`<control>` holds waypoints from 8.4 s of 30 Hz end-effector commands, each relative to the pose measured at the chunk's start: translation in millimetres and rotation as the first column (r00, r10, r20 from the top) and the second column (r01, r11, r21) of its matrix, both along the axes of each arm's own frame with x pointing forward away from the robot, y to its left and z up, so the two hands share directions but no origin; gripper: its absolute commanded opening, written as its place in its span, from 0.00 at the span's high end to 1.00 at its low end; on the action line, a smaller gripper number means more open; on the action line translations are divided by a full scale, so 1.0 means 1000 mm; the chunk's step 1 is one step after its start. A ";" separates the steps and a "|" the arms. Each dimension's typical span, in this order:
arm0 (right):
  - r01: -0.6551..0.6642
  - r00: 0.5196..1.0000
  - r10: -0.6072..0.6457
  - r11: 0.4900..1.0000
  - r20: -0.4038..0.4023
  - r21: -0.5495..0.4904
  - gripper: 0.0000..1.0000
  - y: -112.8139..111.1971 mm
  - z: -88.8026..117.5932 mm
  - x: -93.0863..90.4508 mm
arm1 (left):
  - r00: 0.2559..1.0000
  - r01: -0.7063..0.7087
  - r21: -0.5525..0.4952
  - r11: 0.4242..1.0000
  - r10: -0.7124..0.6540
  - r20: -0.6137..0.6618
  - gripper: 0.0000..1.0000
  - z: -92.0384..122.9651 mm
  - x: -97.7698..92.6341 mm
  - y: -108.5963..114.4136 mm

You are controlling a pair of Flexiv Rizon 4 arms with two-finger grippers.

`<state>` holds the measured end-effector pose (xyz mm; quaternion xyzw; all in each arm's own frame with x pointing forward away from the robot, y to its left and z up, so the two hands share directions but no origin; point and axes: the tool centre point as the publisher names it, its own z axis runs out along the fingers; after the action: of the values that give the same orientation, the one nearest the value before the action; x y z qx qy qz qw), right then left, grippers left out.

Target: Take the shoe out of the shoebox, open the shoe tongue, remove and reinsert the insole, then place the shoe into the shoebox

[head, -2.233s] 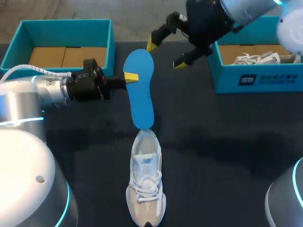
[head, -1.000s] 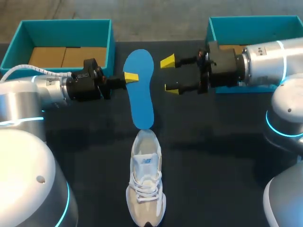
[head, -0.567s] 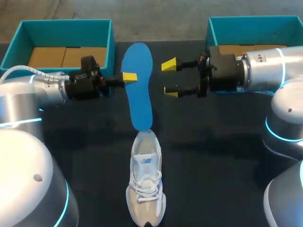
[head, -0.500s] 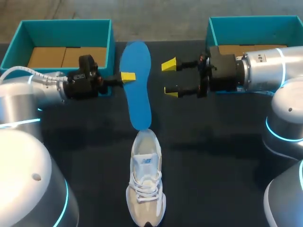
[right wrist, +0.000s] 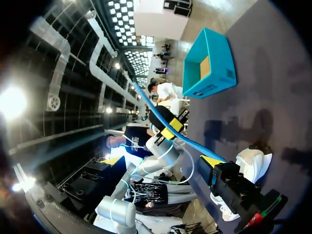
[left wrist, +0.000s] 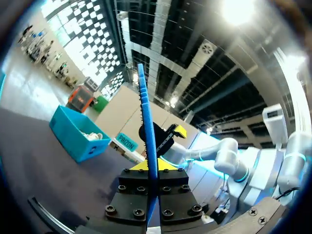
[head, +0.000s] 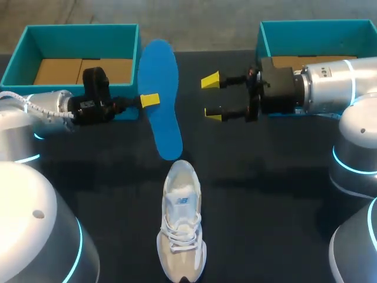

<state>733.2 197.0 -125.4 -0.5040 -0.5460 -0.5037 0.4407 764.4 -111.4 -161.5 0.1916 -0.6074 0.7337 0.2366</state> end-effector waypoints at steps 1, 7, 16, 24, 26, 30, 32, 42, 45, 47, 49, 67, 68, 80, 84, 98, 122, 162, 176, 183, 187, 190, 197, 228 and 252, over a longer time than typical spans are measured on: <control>0.002 1.000 -0.002 1.000 -0.001 -0.001 0.00 0.002 0.000 0.000 | 0.955 -0.060 0.010 0.998 0.055 0.290 1.00 0.005 -0.009 0.003; 0.002 1.000 -0.002 1.000 -0.001 -0.001 0.00 0.002 0.000 0.000 | 0.851 -0.099 -0.003 0.995 0.086 0.518 1.00 0.012 -0.014 0.004; 0.002 1.000 -0.002 1.000 -0.001 -0.001 0.00 0.002 0.000 0.000 | 0.660 -0.134 -0.028 0.991 0.110 0.743 1.00 0.013 -0.018 0.009; 0.002 1.000 -0.002 1.000 -0.001 -0.001 0.00 0.002 0.000 0.000 | 0.503 -0.150 -0.064 0.987 0.132 0.854 1.00 0.009 -0.016 0.015; 0.002 1.000 -0.002 1.000 -0.001 -0.001 0.00 0.002 0.000 0.000 | 0.457 -0.149 -0.072 0.986 0.133 0.880 1.00 0.009 -0.014 0.018; 0.002 1.000 -0.002 1.000 -0.001 -0.001 0.00 0.002 0.000 0.000 | 0.384 -0.145 -0.089 0.985 0.139 0.913 1.00 0.012 -0.011 0.024; 0.002 1.000 -0.002 1.000 -0.001 -0.001 0.00 0.002 0.000 0.000 | 0.309 -0.153 -0.111 0.982 0.154 0.938 1.00 0.013 -0.010 0.026; 0.002 1.000 -0.002 1.000 -0.001 -0.001 0.00 0.002 0.000 0.000 | -0.270 -0.172 -0.253 0.952 0.202 0.941 1.00 0.007 0.001 0.031; 0.002 1.000 -0.002 1.000 -0.001 -0.001 0.00 0.002 0.000 0.000 | -0.270 -0.172 -0.253 0.952 0.202 0.941 1.00 0.007 0.001 0.031; 0.002 1.000 -0.002 1.000 -0.001 -0.001 0.00 0.002 0.000 0.000 | -0.270 -0.172 -0.253 0.952 0.202 0.941 1.00 0.007 0.001 0.031; 0.002 1.000 -0.002 1.000 -0.001 -0.001 0.00 0.002 0.000 0.000 | -0.270 -0.172 -0.253 0.952 0.202 0.941 1.00 0.007 0.001 0.031; 0.002 1.000 -0.002 1.000 -0.001 -0.001 0.00 0.002 0.000 0.000 | -0.613 -0.061 -0.161 0.985 0.090 0.785 1.00 0.010 0.000 0.032; 0.002 1.000 -0.002 1.000 -0.001 -0.001 0.00 0.002 0.000 0.000 | -0.641 -0.059 -0.148 0.987 0.076 0.763 1.00 0.010 0.001 0.032; 0.002 1.000 -0.002 1.000 -0.001 -0.001 0.00 0.002 0.000 0.000 | -0.742 -0.088 -0.095 0.992 -0.001 0.670 1.00 0.009 0.011 0.021; 0.002 1.000 -0.002 1.000 -0.001 -0.001 0.00 0.002 0.000 0.000 | -0.730 -0.099 -0.099 0.990 -0.005 0.683 1.00 0.008 0.012 0.018; 0.002 1.000 -0.002 1.000 -0.001 -0.001 0.00 0.002 0.000 0.000 | -0.724 -0.139 -0.077 0.987 -0.049 0.688 1.00 0.007 0.013 0.015; -0.026 0.999 0.029 0.994 0.034 -0.102 0.00 0.057 -0.004 0.006 | -0.724 -0.139 -0.077 0.987 -0.049 0.688 1.00 0.007 0.013 0.015; -0.143 0.989 0.145 0.986 0.017 -0.087 0.59 0.096 -0.030 -0.013 | -0.717 -0.119 -0.119 0.986 -0.003 0.698 1.00 0.009 0.012 0.002; -0.137 0.989 0.140 0.988 0.051 -0.069 0.62 0.096 -0.033 -0.016 | -0.702 -0.117 -0.120 0.986 0.003 0.713 1.00 0.006 0.010 0.001; -0.122 0.991 0.125 0.991 0.049 -0.063 0.62 0.096 -0.035 -0.013 | -0.705 -0.114 -0.118 0.987 0.003 0.709 1.00 0.006 0.010 0.002; -0.117 0.992 0.120 0.991 0.050 -0.060 0.65 0.097 -0.037 -0.011 | -0.706 -0.115 -0.116 0.986 0.001 0.708 1.00 0.006 0.011 0.003; -0.113 0.992 0.116 0.992 0.050 -0.058 0.67 0.096 -0.038 -0.010 | -0.707 -0.115 -0.117 0.986 0.001 0.708 1.00 0.006 0.011 0.004; -0.101 0.994 0.104 0.993 0.046 -0.055 0.76 0.095 -0.040 -0.010 | -0.705 -0.114 -0.116 0.987 0.002 0.709 1.00 0.005 0.012 0.004; -0.029 0.992 0.036 0.998 0.122 -0.058 1.00 0.086 -0.045 -0.007 | -0.715 -0.127 -0.079 0.989 -0.036 0.698 0.00 0.006 0.005 0.023; -0.033 0.960 0.042 0.999 0.276 -0.035 1.00 0.072 -0.049 -0.004 | -0.639 -0.116 0.074 0.990 -0.132 0.758 0.00 -0.003 -0.005 0.062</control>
<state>729.8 267.0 -174.1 -0.4239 -0.6189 -0.5525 0.3633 760.3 -49.0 -165.2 -0.5728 -0.5199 0.4388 -0.4572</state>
